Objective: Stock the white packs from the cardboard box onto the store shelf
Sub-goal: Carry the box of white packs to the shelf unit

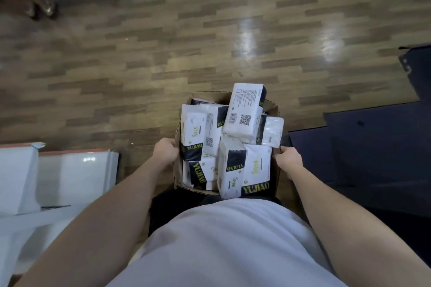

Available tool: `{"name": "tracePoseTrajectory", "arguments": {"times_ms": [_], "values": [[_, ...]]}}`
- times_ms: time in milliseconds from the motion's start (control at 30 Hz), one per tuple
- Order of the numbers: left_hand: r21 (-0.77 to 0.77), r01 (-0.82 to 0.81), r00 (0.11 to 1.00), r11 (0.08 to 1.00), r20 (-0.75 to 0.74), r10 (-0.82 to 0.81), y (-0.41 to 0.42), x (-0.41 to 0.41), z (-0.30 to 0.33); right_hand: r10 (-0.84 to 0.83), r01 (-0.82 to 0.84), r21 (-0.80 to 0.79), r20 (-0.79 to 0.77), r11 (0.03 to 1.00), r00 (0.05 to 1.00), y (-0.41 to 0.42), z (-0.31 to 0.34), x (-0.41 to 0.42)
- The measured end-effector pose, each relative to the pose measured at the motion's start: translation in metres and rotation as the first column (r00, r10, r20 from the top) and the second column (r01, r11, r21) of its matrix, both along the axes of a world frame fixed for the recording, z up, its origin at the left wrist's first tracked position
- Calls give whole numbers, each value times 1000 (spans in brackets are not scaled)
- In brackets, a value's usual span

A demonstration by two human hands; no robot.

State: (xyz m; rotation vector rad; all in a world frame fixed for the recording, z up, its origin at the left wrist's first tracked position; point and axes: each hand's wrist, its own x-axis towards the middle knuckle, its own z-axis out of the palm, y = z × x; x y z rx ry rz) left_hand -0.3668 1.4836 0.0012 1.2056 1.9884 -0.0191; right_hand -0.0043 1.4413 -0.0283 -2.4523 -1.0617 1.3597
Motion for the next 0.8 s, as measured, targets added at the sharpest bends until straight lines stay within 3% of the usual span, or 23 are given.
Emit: {"name": "tracePoseTrajectory", "arguments": {"times_ms": [267, 433, 600, 800], "values": [[-6, 16, 996, 1000, 84, -16, 109, -43, -27, -29, 31, -45, 52, 999, 998, 89, -2, -44], [-22, 31, 990, 999, 142, -27, 188, -80, -28, -91, 89, 19, 103, 996, 990, 146, 19, -86], [-35, -27, 991, 999, 133, 31, 242, -104, -26, -16, 4, 61, 193, 998, 981, 222, 46, -115], [-62, 55, 991, 997, 126, -47, 321, -103, -29, -90, 87, 25, 173, 996, 981, 265, 34, -116]]}}
